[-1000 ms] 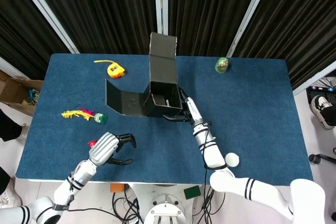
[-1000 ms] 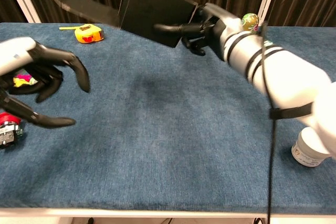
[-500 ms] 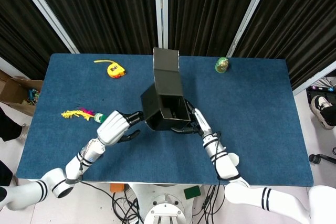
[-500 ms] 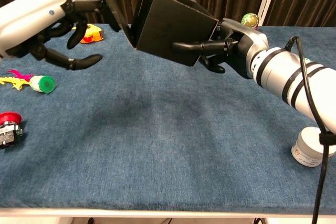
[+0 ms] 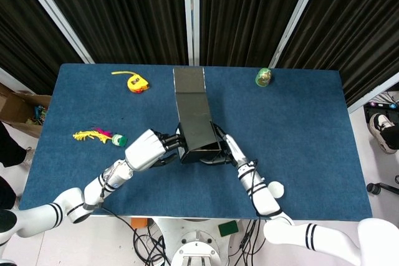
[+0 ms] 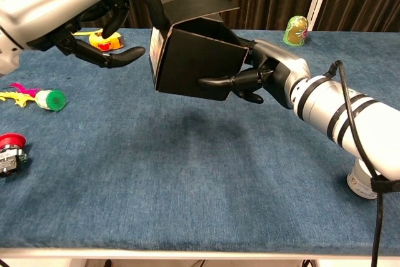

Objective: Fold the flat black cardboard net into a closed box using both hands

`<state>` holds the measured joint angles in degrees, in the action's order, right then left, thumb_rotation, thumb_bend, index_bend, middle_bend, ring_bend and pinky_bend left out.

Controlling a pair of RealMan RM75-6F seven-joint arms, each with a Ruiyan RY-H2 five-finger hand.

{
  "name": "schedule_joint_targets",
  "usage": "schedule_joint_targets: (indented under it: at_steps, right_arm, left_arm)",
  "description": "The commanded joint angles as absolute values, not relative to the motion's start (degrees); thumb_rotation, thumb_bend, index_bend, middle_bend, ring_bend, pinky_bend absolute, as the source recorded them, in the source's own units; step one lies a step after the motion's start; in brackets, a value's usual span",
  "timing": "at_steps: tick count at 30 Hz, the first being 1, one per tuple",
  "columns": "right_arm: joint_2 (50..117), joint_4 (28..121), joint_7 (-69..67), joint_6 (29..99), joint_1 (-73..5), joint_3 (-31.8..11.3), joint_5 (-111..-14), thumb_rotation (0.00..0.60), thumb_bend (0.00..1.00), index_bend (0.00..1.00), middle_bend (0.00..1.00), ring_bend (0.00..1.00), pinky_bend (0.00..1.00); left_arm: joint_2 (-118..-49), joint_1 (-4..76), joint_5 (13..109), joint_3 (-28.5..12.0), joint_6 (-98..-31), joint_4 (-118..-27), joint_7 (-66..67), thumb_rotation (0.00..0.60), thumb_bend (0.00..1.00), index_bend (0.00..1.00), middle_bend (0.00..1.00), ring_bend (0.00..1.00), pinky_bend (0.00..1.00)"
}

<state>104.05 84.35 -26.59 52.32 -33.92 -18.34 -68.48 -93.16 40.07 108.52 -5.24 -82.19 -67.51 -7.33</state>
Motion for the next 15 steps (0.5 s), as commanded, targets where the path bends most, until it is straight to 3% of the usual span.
schedule_joint_targets:
  at_steps: [1, 15]
  right_arm:
    - [104.60, 83.60, -26.45, 52.40, -34.20, -18.00, -68.62, 0.600, 0.18, 0.39, 0.44, 0.77, 1.00]
    - [105.80, 80.53, -27.04, 51.24, -35.10, -17.46, -68.16, 0.600, 0.19, 0.39, 0.44, 0.77, 1.00]
  left_arm:
    - [-93.75, 40.85, 108.33, -5.02, -82.16, -66.46, -7.92, 0.600, 0.31, 0.30, 0.30, 0.71, 1.00]
    - [-96.76, 40.44, 106.96, -4.00, -86.19, -61.45, -7.97, 0.600, 0.31, 0.25, 0.26, 0.70, 1.00]
